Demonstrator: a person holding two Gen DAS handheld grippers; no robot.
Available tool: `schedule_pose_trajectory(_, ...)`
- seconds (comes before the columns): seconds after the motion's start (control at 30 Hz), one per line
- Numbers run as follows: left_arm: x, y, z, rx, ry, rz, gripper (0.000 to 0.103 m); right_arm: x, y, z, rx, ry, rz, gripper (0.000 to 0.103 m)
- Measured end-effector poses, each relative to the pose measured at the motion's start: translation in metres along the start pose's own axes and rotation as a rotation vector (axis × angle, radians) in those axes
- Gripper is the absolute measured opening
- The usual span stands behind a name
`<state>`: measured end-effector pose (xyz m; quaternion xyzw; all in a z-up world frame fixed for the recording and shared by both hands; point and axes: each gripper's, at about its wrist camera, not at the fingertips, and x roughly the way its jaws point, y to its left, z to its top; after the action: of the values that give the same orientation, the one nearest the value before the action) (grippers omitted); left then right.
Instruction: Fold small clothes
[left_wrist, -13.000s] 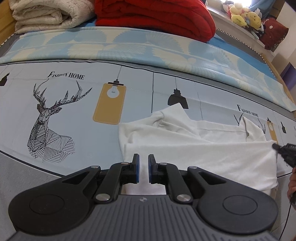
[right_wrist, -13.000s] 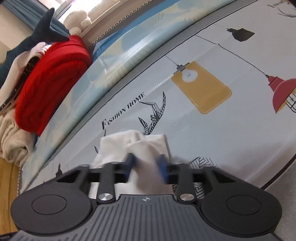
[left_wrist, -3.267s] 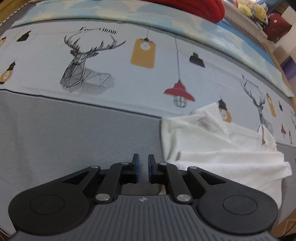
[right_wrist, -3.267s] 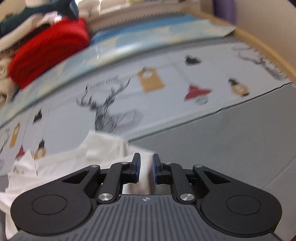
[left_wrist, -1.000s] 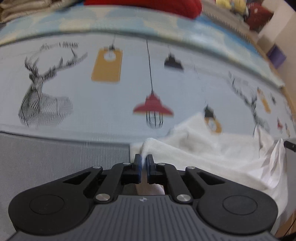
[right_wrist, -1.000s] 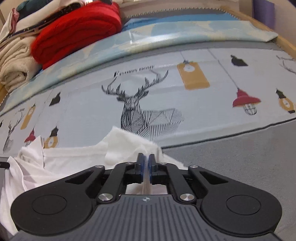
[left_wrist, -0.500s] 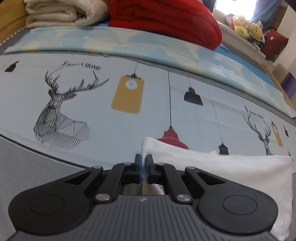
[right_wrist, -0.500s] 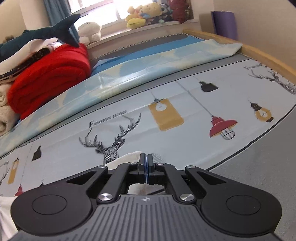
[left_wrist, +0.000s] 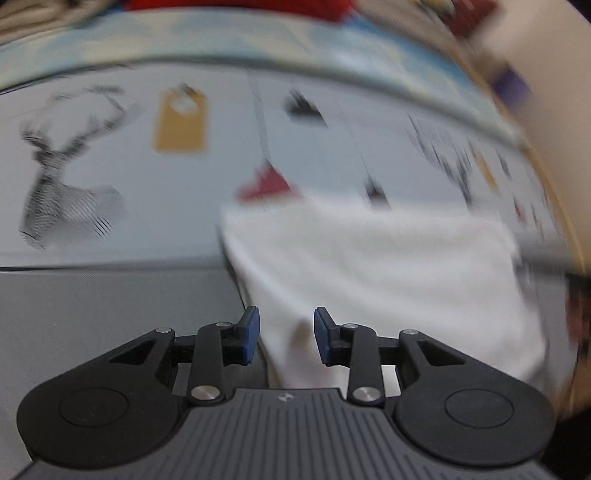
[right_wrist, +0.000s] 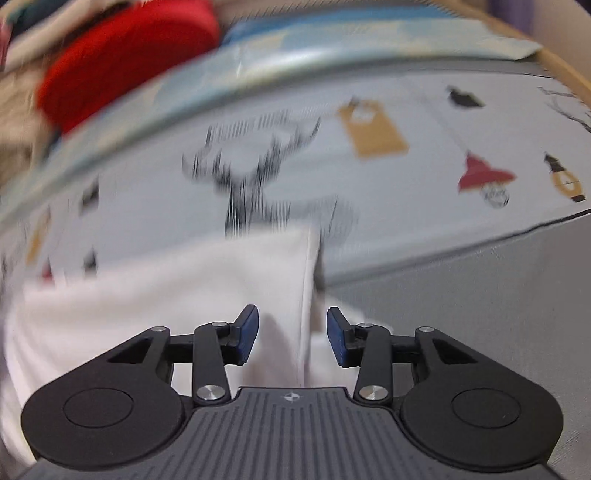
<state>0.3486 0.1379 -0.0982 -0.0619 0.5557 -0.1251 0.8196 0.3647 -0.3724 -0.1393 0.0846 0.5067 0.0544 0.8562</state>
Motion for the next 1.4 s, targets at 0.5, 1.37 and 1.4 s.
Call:
schedule_pose_trajectory(0.5, 0.02, -0.043, -0.062, 0.31, 0.177, 0.217, 0.04, -0.014, 0.008, -0.009, 0.02, -0.042, -0.174, 0.004)
schedule_pose_trajectory(1.37, 0.008, -0.065, -0.053, 0.354, 0.025, 0.115, 0.041, -0.05, 0.031, -0.092, -0.394, 0.222, 0.081, 0.027)
schedule_pose_trajectory(1.4, 0.011, -0.066, -0.048, 0.349, 0.017, 0.117, 0.041, -0.056, 0.031, -0.086, -0.367, 0.187, 0.099, 0.027)
